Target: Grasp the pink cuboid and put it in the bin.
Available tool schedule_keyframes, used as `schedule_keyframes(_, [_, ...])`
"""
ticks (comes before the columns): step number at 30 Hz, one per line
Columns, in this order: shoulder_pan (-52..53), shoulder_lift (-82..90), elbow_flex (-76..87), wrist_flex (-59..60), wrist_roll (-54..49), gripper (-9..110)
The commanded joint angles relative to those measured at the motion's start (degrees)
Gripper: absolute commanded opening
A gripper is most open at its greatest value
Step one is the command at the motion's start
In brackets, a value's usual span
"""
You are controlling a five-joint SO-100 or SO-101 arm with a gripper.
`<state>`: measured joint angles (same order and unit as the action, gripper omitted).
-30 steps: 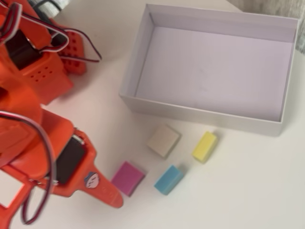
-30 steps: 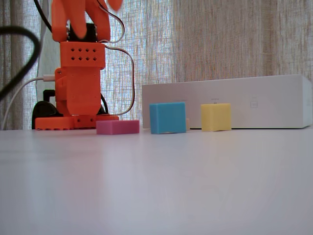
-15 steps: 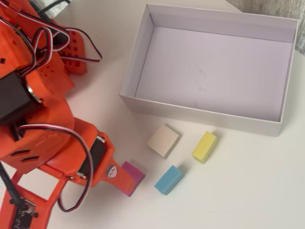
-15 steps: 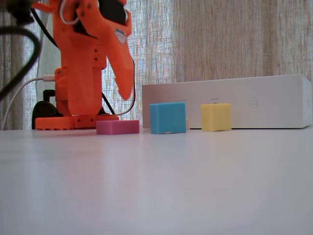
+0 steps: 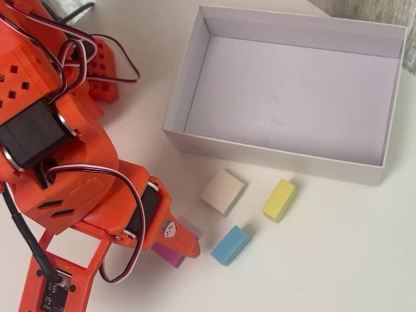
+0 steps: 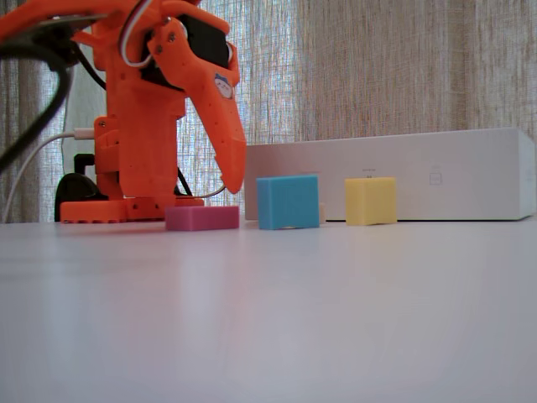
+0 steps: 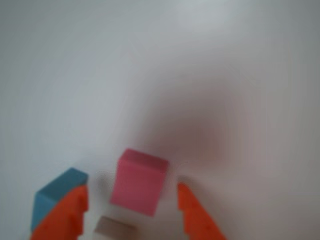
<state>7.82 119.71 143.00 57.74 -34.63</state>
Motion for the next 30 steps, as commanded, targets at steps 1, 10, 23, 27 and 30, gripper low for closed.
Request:
schedule_keyframes(1, [-0.2, -0.7, -0.1, -1.3, 0.4, 23])
schedule_keyframes(10, [0.0, -1.9, 1.7, -3.2, 0.4, 22])
schedule_keyframes(23, [-0.5, -1.9, 2.4, -3.3, 0.5, 0])
schedule_keyframes(27, [-0.5, -1.9, 2.4, -3.3, 0.5, -8])
schedule_keyframes(30, [-0.4, -1.5, 2.4, -3.3, 0.5, -8])
